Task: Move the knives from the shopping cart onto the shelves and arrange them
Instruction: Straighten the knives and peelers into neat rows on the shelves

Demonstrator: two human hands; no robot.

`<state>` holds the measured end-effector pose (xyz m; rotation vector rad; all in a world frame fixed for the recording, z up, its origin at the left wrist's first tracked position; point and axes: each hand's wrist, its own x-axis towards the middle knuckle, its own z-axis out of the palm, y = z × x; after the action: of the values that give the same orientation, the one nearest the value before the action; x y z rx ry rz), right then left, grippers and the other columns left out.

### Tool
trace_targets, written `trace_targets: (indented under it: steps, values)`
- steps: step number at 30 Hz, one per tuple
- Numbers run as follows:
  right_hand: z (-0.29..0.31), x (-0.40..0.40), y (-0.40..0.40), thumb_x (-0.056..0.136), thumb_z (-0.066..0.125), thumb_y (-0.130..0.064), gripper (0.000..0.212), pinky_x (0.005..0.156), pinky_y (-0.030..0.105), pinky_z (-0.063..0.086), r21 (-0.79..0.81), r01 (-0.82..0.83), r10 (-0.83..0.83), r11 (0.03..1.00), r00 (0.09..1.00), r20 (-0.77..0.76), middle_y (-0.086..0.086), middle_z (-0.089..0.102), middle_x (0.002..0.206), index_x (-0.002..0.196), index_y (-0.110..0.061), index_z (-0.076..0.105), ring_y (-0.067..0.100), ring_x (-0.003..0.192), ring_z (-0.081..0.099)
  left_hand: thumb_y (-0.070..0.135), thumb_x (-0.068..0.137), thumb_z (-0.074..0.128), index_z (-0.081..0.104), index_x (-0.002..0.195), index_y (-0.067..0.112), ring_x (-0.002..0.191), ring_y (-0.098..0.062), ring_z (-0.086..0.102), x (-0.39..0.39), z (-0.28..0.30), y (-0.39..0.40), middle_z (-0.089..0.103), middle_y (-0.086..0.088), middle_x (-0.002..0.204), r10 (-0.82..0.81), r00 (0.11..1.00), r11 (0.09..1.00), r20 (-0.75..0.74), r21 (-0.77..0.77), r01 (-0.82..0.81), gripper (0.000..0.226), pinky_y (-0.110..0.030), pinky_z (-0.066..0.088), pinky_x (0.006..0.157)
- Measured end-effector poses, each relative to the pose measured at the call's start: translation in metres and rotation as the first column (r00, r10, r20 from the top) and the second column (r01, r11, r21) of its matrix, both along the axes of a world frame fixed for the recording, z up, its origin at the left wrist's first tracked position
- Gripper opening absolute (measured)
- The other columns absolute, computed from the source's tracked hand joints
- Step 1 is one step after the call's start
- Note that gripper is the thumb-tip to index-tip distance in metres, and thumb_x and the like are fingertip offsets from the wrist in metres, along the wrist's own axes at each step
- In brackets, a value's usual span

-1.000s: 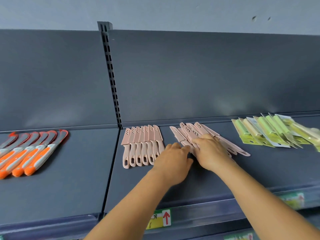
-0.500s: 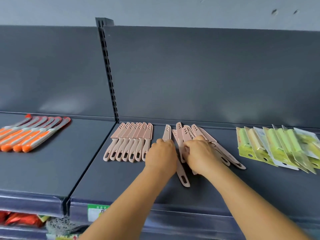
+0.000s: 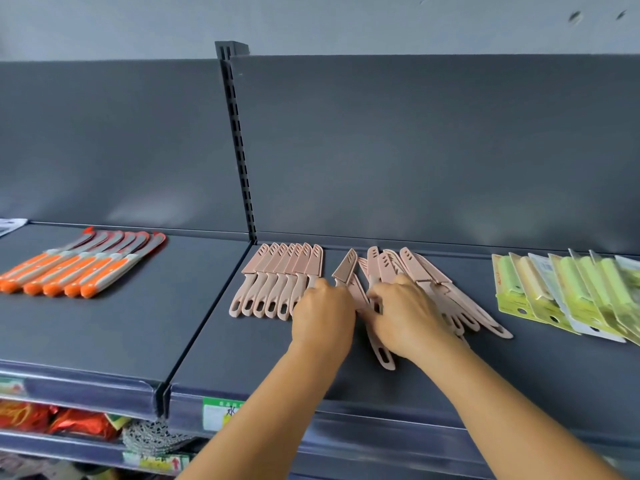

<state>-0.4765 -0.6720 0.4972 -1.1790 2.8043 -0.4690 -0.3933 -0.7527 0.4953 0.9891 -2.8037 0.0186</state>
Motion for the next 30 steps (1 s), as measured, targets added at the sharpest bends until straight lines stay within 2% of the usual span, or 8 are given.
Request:
trace_targets:
  steps: [4,11,13,18,22,26,28,30]
  values:
    - [0.0,0.016,-0.004,0.092,0.056,-0.037,0.028,0.07,0.031,0.041,0.106,-0.032,0.032,0.994,0.999,0.001,0.005,0.046,0.114,0.112,-0.018,0.062,0.026,0.087,0.051,0.002,0.092,0.049,0.056,0.12,0.007,0.108,-0.027,0.056,0.004,0.0,-0.001,0.05,-0.012,0.122,0.003,1.0,1.0,0.003,-0.017,-0.003,0.029,-0.029,0.047,0.077]
    - [0.004,0.029,-0.008,0.095,0.049,-0.014,0.023,0.068,0.033,0.039,0.161,0.046,-0.036,0.986,0.997,-0.067,0.008,0.044,0.118,0.116,-0.011,0.059,0.031,0.098,0.056,-0.003,0.089,0.05,0.054,0.12,0.007,0.104,-0.023,0.056,0.007,0.006,-0.012,0.047,-0.012,0.125,-0.009,0.999,0.999,-0.045,-0.05,0.006,0.033,-0.025,0.045,0.074]
    - [0.005,0.033,-0.01,0.095,0.049,-0.012,0.023,0.068,0.033,0.038,0.174,0.058,-0.045,0.983,0.996,-0.079,0.009,0.043,0.12,0.116,-0.009,0.058,0.032,0.099,0.057,-0.005,0.09,0.047,0.055,0.12,0.005,0.098,-0.023,0.055,0.007,0.005,-0.014,0.046,-0.012,0.125,0.017,0.999,0.999,-0.049,-0.035,-0.018,0.033,-0.025,0.043,0.071]
    - [0.006,0.037,-0.015,0.094,0.05,-0.011,0.019,0.067,0.033,0.038,0.153,0.07,-0.059,0.986,0.995,-0.075,0.01,0.037,0.117,0.111,-0.01,0.059,0.032,0.096,0.057,-0.003,0.093,0.044,0.055,0.122,0.005,0.108,-0.025,0.057,0.004,0.002,-0.019,0.045,-0.012,0.126,0.05,0.997,0.999,-0.063,0.023,-0.049,0.031,-0.027,0.041,0.068]
    - [0.003,0.036,-0.023,0.093,0.051,-0.011,0.018,0.071,0.035,0.042,0.138,0.069,-0.061,0.988,0.996,-0.06,0.01,0.039,0.116,0.109,-0.011,0.06,0.032,0.095,0.058,0.011,0.095,0.048,0.059,0.117,0.009,0.107,-0.025,0.056,0.005,-0.001,-0.022,0.046,-0.011,0.124,0.059,0.997,0.997,-0.057,0.046,-0.056,0.024,-0.027,0.038,0.068]
    - [0.002,0.034,-0.033,0.094,0.052,-0.015,0.02,0.07,0.034,0.039,0.115,0.057,-0.051,0.992,0.997,-0.052,0.012,0.045,0.118,0.111,-0.009,0.061,0.035,0.098,0.059,0.02,0.093,0.045,0.057,0.118,0.012,0.116,-0.026,0.044,0.013,-0.009,-0.035,0.045,-0.006,0.126,-0.138,0.988,0.989,-0.072,-0.07,0.133,0.028,-0.03,0.037,0.087]
    - [0.003,0.034,-0.038,0.096,0.05,-0.015,0.021,0.07,0.032,0.036,0.105,0.044,-0.038,0.994,0.998,-0.053,0.012,0.046,0.12,0.112,-0.009,0.061,0.034,0.1,0.06,0.029,0.093,0.03,0.058,0.119,0.016,0.116,-0.025,0.047,0.018,-0.016,-0.043,0.051,-0.001,0.124,-0.287,0.953,0.953,-0.098,-0.129,0.274,0.041,-0.032,0.036,0.091]
    - [0.002,0.035,-0.042,0.096,0.048,-0.014,0.02,0.07,0.031,0.035,0.083,0.04,-0.036,0.996,0.998,-0.05,0.011,0.046,0.121,0.112,-0.01,0.06,0.033,0.1,0.06,0.037,0.091,0.015,0.055,0.125,0.019,0.123,-0.023,0.044,0.019,-0.023,-0.052,0.051,0.003,0.127,-0.355,0.935,0.927,-0.021,-0.134,0.349,0.055,-0.034,0.032,0.096]
